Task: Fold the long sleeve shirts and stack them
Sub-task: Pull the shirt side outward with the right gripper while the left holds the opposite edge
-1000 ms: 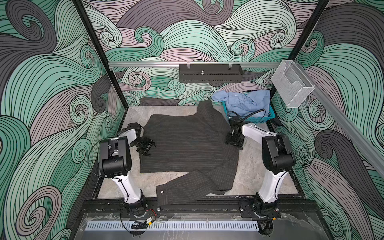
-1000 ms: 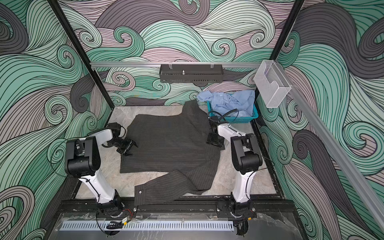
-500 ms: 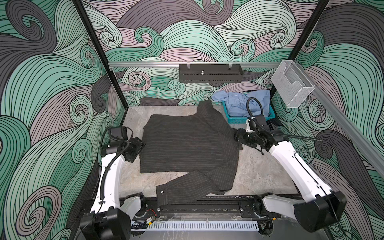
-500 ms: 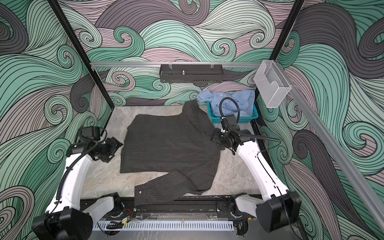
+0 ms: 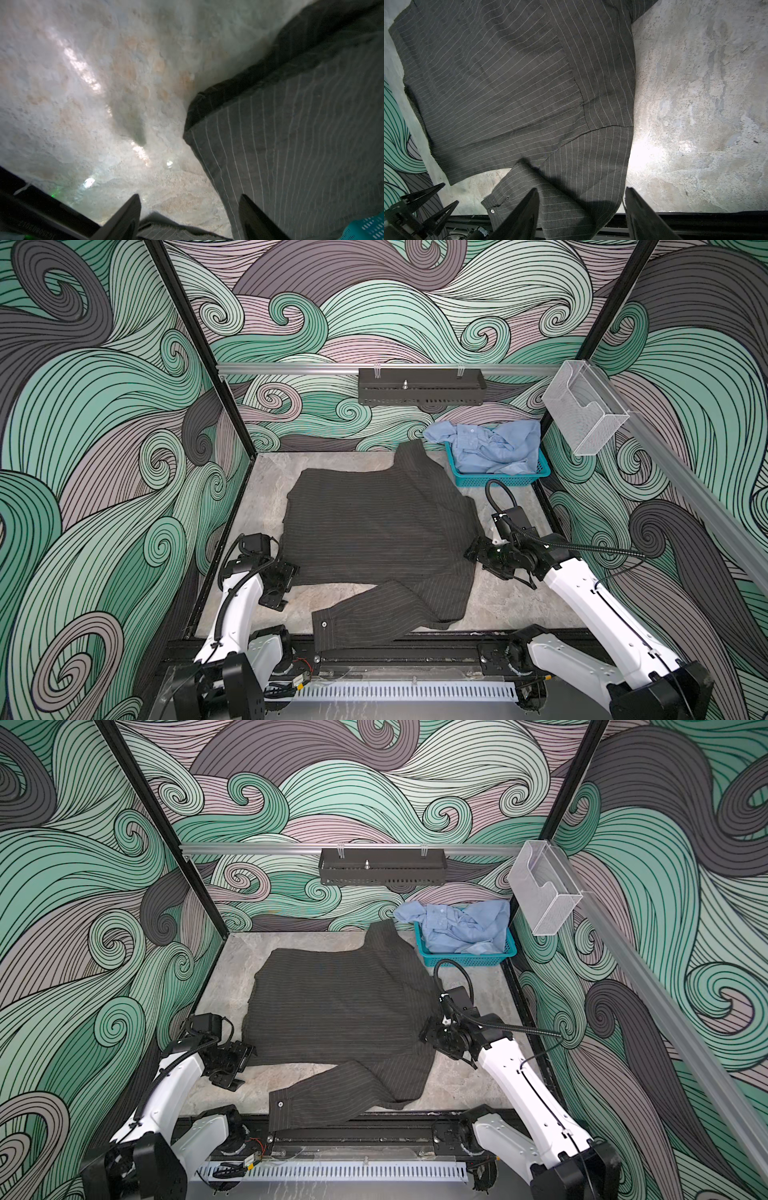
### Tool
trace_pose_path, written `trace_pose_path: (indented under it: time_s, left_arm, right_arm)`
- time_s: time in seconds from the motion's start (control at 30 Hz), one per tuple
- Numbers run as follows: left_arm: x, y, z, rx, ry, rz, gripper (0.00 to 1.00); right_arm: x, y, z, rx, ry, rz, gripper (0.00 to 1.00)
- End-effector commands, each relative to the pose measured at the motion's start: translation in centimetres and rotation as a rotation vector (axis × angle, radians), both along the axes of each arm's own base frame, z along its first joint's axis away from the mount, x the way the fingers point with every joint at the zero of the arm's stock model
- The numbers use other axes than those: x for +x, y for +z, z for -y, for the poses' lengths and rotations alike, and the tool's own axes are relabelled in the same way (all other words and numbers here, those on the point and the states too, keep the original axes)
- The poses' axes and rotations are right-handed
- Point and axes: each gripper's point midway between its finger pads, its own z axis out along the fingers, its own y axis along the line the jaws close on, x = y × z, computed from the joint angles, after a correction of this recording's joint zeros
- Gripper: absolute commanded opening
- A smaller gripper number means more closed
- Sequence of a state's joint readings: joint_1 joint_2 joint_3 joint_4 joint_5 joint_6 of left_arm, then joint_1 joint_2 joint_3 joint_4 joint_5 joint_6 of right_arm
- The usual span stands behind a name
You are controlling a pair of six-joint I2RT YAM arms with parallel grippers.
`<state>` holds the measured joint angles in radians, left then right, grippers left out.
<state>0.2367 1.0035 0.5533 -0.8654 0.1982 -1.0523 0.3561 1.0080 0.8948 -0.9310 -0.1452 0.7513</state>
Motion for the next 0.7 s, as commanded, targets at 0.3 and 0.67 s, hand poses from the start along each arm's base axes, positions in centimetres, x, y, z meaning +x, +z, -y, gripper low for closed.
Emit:
trace_pose_path:
  time_s: [0.3, 0.67]
  left_arm:
    - [1.6, -2.4, -2.7, 0.085, 0.108, -0.081, 0.73]
    - [2.9, -2.5, -4.3, 0.161, 0.093, -0.014, 0.61]
  right_arm:
    - [-0.5, -0.2, -0.8, 0.018, 0.058, -0.031, 0.66]
    - [-1.4, -0.5, -0.2, 0.006, 0.048, -0.043, 0.67]
